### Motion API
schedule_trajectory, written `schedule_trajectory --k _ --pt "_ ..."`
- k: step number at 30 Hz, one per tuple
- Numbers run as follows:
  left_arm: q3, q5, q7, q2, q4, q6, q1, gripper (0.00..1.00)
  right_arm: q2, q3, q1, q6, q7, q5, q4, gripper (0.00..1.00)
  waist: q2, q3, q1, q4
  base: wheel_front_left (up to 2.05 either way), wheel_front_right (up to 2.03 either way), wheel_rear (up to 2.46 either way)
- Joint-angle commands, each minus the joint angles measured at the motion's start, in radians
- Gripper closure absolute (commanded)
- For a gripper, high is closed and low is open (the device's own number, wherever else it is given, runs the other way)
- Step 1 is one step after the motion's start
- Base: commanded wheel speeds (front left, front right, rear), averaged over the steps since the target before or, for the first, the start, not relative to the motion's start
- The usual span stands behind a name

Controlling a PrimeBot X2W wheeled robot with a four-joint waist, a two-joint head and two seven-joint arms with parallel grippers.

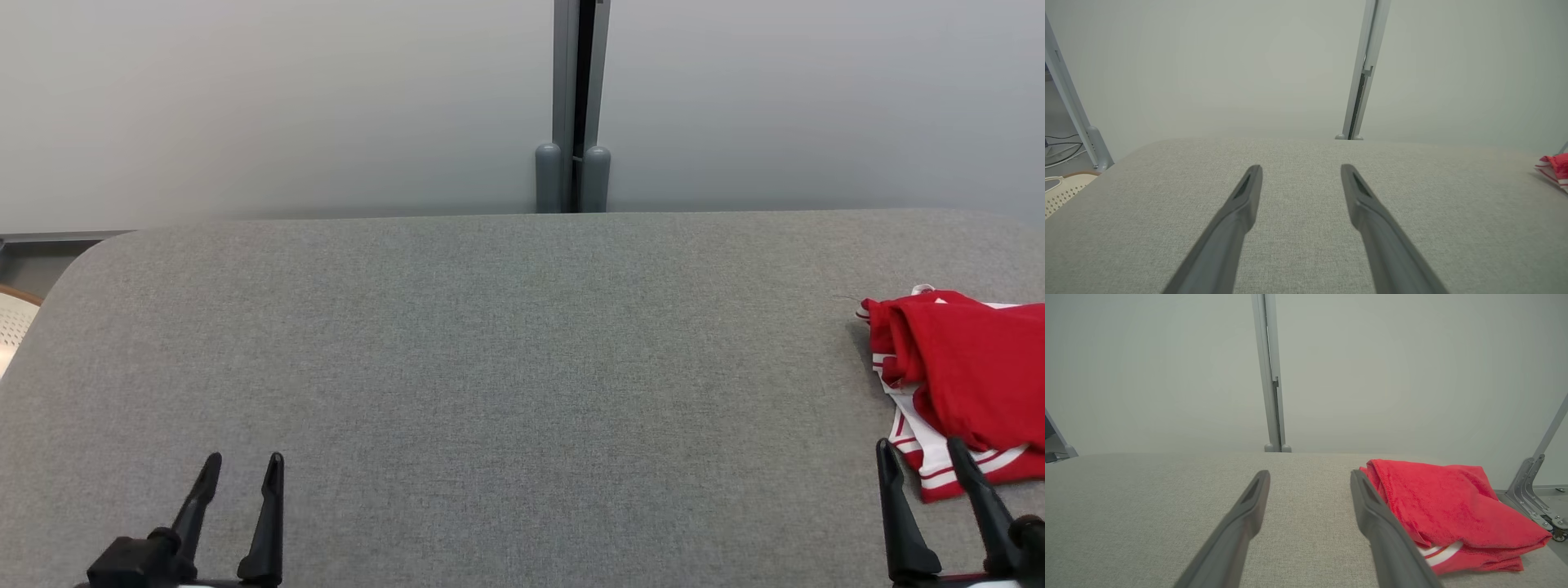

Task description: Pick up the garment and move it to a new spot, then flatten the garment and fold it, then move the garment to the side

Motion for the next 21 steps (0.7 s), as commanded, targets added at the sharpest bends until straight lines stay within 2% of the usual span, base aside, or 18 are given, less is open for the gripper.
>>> schedule_trajectory --k 1,4,11,21 --pt "-0.001 0.000 0.000 -0.002 0.003 0.000 0.001 1.00 0.000 0.001 0.000 0.000 0.000 0.000 0.003 1.00 -0.0001 0.001 0.0000 0.000 0.00 0.00 0.00" --pt "-0.002 -0.017 0.006 -0.018 0.021 -0.002 0.009 1.00 0.004 0.010 0.003 0.000 -0.004 0.019 0.024 1.00 -0.0001 0.001 0.0000 0.000 0.00 0.00 0.00" --pt "0.028 -0.148 0.046 -0.040 0.033 -0.018 -0.017 1.00 -0.009 0.015 -0.038 0.000 -0.005 0.200 0.071 1.00 -0.0001 0.002 0.0000 -0.004 0.00 0.00 0.00" --pt "0.060 -0.280 0.087 -0.062 0.046 -0.035 -0.045 1.00 -0.020 0.022 -0.082 0.000 -0.006 0.377 0.124 1.00 -0.0001 0.003 0.0000 -0.008 0.00 0.00 0.00"
